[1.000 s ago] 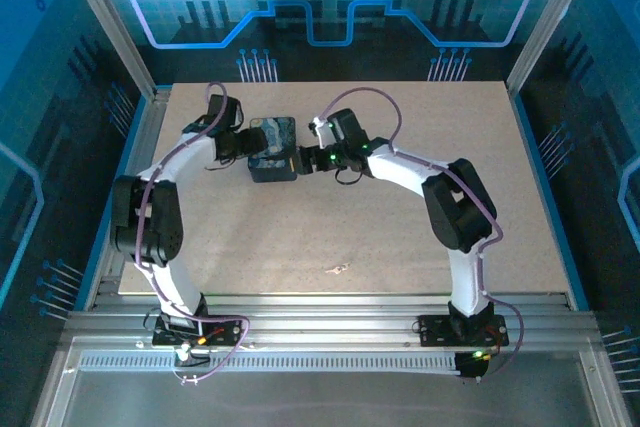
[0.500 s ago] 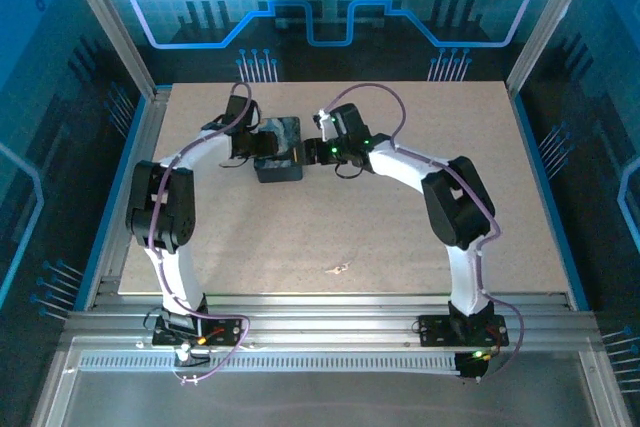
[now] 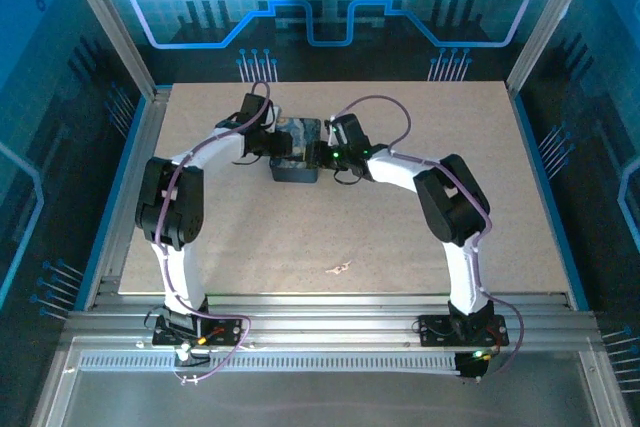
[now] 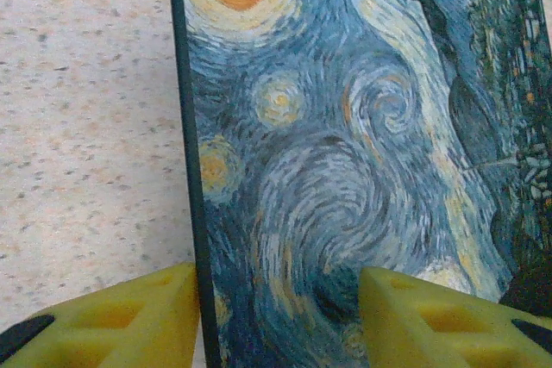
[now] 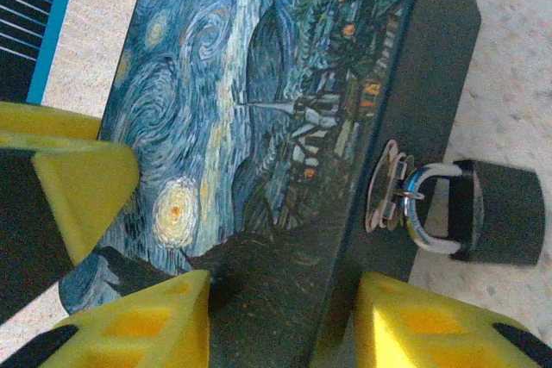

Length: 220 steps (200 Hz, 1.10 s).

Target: Unlock the padlock with the key

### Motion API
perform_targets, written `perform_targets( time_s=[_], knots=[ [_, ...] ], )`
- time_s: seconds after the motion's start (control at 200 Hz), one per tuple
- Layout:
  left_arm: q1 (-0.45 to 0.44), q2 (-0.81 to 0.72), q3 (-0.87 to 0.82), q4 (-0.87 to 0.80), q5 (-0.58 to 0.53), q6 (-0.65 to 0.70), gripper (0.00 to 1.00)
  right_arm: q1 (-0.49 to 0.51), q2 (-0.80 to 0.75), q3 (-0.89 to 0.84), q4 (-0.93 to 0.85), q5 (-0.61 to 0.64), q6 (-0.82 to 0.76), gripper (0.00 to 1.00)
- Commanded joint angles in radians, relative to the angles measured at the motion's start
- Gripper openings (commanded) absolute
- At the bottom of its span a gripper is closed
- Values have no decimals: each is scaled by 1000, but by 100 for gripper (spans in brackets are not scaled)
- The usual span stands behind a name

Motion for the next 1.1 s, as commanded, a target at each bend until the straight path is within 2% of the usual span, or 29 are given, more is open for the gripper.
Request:
perform_targets(
  time_s=[0.0, 0.16, 0.345, 0.455, 0.6, 0.69, 0.765, 0.82, 0.935, 1.096],
  knots=[
    [-70, 14, 64, -24, 133, 34, 51, 53, -71, -87, 20, 44, 16, 42],
    [-80, 13, 76, -29, 139, 8, 55, 98, -120, -165, 49, 63, 45, 42],
    [-79, 2, 88, -40, 122, 8, 66, 123, -140, -195, 79, -4, 65, 44],
    [-79, 3, 108, -63, 121, 7, 69, 130, -154, -193, 51, -31, 61, 47],
    [-80, -40, 87, -71, 50, -22, 76, 124, -235, -226, -26, 3, 7, 54],
    [-78, -94, 63, -90, -78, -35, 81, 120, -318, -238, -105, -6, -86, 64],
    [-75, -142, 44, -112, -147, -47, 85, 123, -365, -217, -246, -13, -186, 71],
    [-75, -179, 21, -122, -175, -50, 90, 126, -396, -216, -341, 5, -237, 71],
    [-75, -258, -54, -139, -185, -85, 90, 125, -472, -283, -444, 16, -283, 70],
    [-80, -375, -202, -136, -154, -159, 90, 145, -592, -416, -502, -29, -301, 65]
  ],
)
